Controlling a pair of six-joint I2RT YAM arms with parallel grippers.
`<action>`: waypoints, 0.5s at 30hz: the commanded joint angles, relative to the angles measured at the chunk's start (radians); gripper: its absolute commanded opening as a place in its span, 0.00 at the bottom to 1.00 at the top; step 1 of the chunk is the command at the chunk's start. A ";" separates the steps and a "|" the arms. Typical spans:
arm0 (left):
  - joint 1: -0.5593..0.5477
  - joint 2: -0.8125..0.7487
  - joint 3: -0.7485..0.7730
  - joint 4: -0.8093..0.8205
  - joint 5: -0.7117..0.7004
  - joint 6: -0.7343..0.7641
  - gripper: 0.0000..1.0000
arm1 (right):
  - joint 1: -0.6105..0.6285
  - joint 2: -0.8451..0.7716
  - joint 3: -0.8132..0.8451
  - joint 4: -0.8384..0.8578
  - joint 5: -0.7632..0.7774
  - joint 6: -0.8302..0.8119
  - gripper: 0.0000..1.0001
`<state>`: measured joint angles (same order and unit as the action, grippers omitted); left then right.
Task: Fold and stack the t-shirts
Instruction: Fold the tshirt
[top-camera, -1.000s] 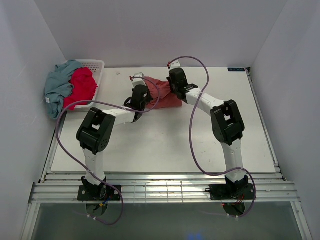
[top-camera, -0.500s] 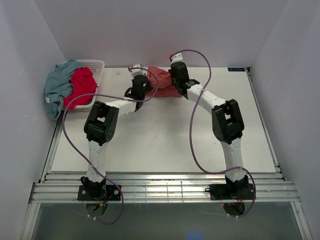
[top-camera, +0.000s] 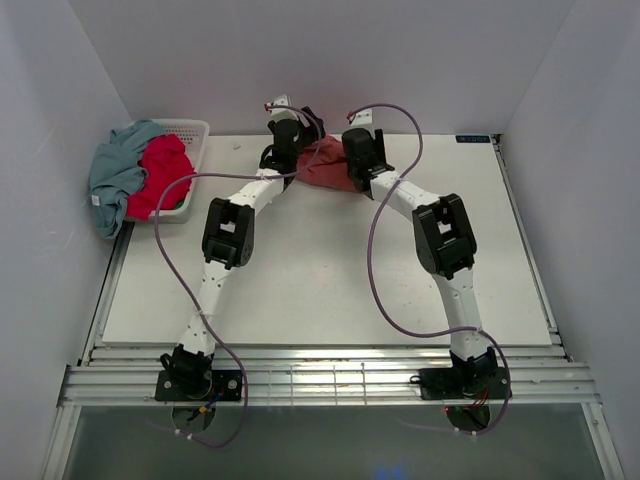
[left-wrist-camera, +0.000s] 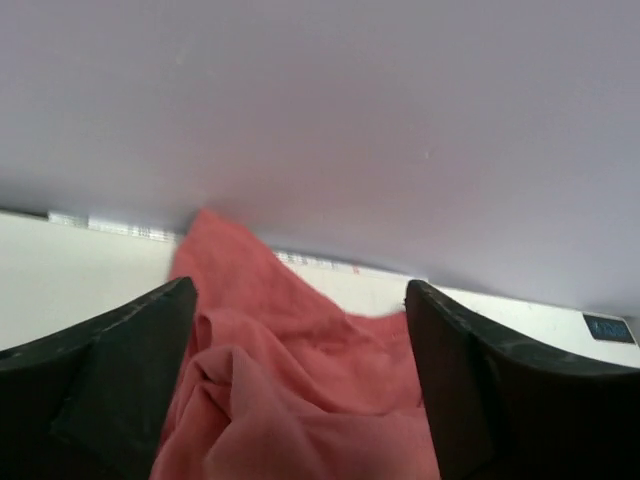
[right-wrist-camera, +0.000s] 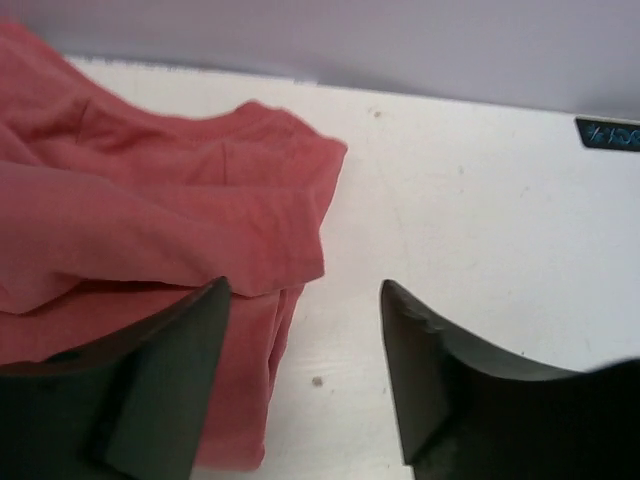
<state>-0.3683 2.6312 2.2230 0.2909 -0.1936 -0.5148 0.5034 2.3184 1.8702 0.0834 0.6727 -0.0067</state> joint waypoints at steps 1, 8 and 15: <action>0.028 0.004 0.165 -0.075 -0.003 0.004 0.98 | -0.011 -0.016 0.055 0.229 0.087 -0.073 0.72; 0.032 -0.213 -0.164 0.013 -0.040 0.045 0.98 | -0.009 -0.184 -0.158 0.373 0.091 -0.108 0.83; 0.017 -0.300 -0.379 0.074 0.158 -0.053 0.82 | -0.002 -0.290 -0.283 0.296 -0.181 -0.026 0.61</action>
<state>-0.3332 2.4191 1.8763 0.3199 -0.1436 -0.5285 0.4942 2.0968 1.5883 0.3531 0.6434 -0.0864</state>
